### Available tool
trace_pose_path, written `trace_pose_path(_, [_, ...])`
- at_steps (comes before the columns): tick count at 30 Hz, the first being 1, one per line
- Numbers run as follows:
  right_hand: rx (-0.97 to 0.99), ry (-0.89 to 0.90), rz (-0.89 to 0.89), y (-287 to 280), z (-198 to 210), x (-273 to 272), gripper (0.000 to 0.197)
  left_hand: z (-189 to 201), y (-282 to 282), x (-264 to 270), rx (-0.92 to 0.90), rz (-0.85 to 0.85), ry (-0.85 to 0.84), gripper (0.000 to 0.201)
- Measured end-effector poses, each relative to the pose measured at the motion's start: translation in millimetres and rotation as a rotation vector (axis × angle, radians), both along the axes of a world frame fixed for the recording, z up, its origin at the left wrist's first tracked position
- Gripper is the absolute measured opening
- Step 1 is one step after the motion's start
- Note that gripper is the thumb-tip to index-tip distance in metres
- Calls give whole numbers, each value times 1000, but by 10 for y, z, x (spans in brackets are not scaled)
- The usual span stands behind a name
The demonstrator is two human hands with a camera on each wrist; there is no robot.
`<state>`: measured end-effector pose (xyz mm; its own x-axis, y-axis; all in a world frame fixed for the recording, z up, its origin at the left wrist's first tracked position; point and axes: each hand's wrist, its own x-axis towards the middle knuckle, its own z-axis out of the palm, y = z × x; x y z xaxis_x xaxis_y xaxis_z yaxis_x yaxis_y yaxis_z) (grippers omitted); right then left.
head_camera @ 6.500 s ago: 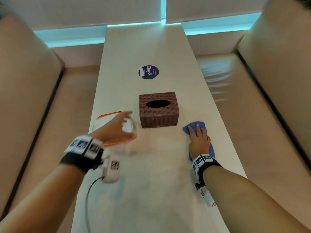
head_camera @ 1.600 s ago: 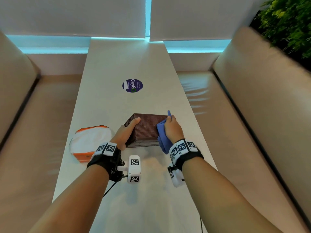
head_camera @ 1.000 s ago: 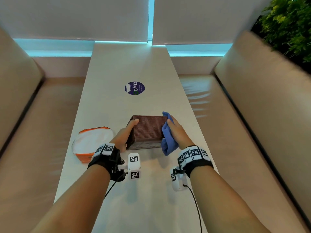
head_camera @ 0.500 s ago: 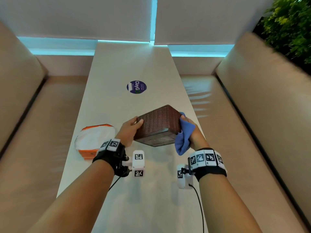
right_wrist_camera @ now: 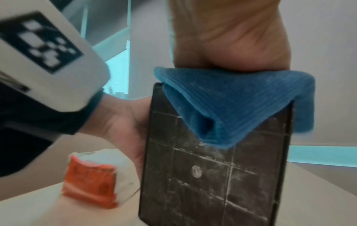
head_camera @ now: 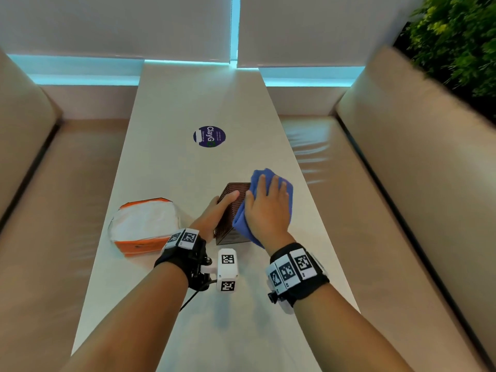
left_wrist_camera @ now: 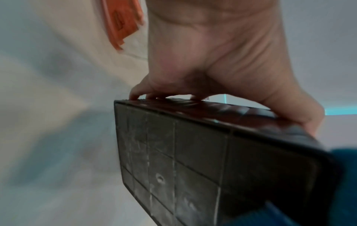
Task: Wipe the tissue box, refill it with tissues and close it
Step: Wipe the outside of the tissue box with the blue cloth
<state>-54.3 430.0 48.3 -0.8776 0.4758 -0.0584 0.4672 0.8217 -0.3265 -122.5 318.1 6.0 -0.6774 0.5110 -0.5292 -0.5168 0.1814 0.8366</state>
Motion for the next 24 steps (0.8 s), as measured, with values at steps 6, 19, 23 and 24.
trace_pose_path(6, [-338,-15,-180,182,66,-86,50,125,-7,90,17,42,16,24])
trace_pose_path(19, [-64,-28,-12,-44,19,-46,58,119,54,49,76,24,40,63])
trace_pose_path(23, [-422,-13,-83,302,-28,-144,50,175,3,40,23,12,-22,51])
trace_pose_path(24, [-579,12,-61,360,-34,-155,42,171,-19,50,22,17,-51,41])
